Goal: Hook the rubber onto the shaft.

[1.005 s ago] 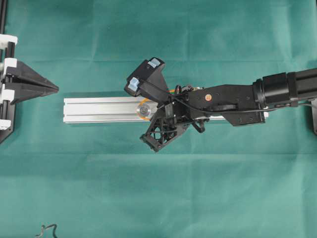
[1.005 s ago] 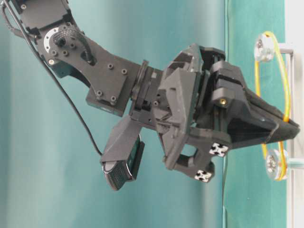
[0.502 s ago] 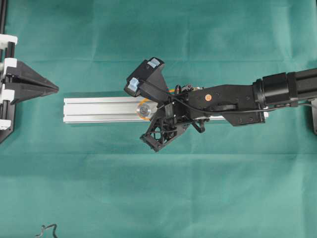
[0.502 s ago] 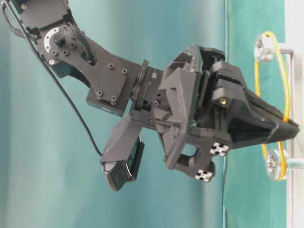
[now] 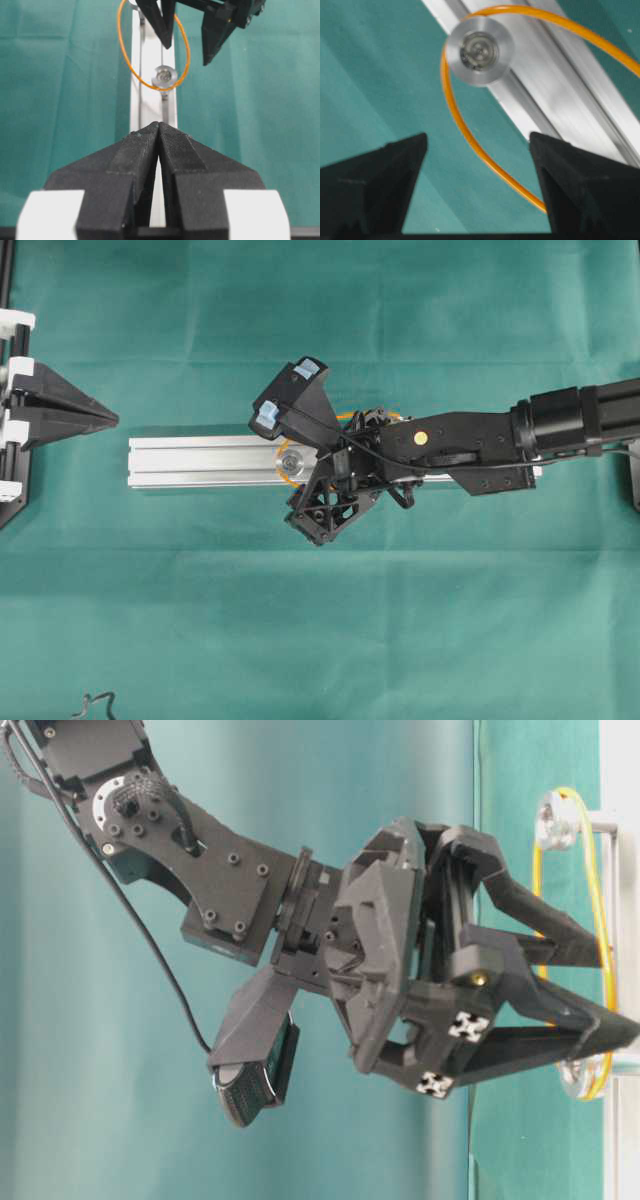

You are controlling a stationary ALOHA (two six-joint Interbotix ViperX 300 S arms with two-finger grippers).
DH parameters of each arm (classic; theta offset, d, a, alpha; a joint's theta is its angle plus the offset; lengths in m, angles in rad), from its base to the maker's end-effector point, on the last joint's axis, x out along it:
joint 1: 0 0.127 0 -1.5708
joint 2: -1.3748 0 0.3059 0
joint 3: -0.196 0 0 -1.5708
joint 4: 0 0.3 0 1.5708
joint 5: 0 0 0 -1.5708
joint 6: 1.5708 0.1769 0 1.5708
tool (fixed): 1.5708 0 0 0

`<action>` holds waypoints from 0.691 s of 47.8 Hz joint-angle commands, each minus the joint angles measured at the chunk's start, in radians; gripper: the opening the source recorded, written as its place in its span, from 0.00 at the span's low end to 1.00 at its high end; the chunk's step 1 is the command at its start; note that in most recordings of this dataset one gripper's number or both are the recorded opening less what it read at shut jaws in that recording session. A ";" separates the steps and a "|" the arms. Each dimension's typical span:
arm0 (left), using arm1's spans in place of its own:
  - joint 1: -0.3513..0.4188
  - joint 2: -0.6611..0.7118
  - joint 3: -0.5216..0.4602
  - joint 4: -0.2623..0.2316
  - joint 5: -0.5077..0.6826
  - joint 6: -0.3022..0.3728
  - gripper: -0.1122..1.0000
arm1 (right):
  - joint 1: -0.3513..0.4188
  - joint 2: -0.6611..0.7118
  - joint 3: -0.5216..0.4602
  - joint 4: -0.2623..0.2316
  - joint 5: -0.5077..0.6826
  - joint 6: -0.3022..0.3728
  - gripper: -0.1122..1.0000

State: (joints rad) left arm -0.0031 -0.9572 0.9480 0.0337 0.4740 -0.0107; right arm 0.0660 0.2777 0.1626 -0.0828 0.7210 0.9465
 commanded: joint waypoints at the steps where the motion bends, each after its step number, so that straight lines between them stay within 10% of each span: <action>1: -0.002 0.006 -0.031 0.003 -0.006 0.000 0.10 | 0.003 -0.044 -0.012 -0.003 -0.006 -0.002 0.88; 33: 0.000 0.005 -0.032 0.003 -0.006 0.002 0.10 | 0.003 -0.123 -0.017 -0.005 0.032 -0.011 0.88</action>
State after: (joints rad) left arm -0.0031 -0.9572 0.9480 0.0337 0.4740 -0.0107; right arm 0.0660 0.2086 0.1626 -0.0844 0.7440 0.9373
